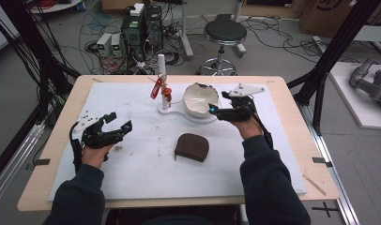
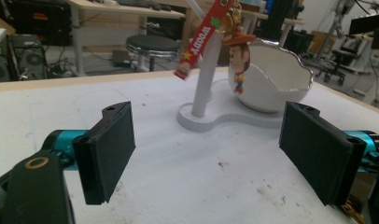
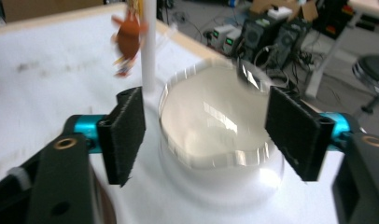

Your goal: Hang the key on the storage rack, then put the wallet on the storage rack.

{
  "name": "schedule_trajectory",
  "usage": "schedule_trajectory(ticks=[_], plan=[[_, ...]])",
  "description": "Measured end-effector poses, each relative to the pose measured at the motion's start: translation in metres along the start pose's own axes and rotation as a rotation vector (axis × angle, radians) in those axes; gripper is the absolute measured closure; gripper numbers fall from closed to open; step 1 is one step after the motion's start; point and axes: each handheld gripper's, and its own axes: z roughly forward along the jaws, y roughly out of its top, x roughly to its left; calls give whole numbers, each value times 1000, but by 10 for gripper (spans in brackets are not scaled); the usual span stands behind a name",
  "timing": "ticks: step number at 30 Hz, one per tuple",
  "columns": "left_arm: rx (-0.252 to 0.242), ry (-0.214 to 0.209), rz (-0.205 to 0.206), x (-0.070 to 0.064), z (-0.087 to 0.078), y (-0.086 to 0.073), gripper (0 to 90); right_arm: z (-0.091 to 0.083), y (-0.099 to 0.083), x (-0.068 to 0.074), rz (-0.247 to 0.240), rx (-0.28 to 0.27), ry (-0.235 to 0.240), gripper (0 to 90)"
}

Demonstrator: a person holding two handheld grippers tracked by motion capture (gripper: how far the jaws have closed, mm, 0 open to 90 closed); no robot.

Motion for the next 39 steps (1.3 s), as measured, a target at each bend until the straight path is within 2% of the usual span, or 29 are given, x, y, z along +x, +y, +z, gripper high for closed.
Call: schedule_trajectory(ticks=[5,10,13,15,18,23,27,30,33,34,35,36,39], plan=[[15,-14,-3,0,2,-1,186,-22,-43,-7,64,19,-13,221],[13,-19,-15,-1,3,1,189,-33,-68,-14,126,13,-44,218],[14,-29,-27,-3,4,0,191,-35,-81,-16,152,13,-47,218],[20,-36,-27,-5,6,-1,193,-37,-84,-16,153,27,-40,218],[37,-47,-31,-5,10,-2,201,-41,-85,-17,158,11,-46,218],[36,-58,-33,-6,10,-2,211,-43,-86,-14,145,17,-45,218],[41,-58,-34,-6,11,-2,212,-40,-88,-12,151,30,-25,219],[44,-63,-36,-6,12,-3,214,-36,-91,-9,146,56,-3,219],[54,-64,-34,-6,12,-3,215,-31,-91,-6,157,68,43,219],[58,-67,-34,-7,13,-3,217,-27,-93,-3,168,78,76,219],[62,-66,-30,-7,13,-4,217,-27,-93,-3,168,78,76,219],[65,-68,-28,-8,14,-4,221,-22,-95,1,161,94,103,219],[80,-70,-13,-10,15,-4,222,-17,-95,5,156,105,128,219]])
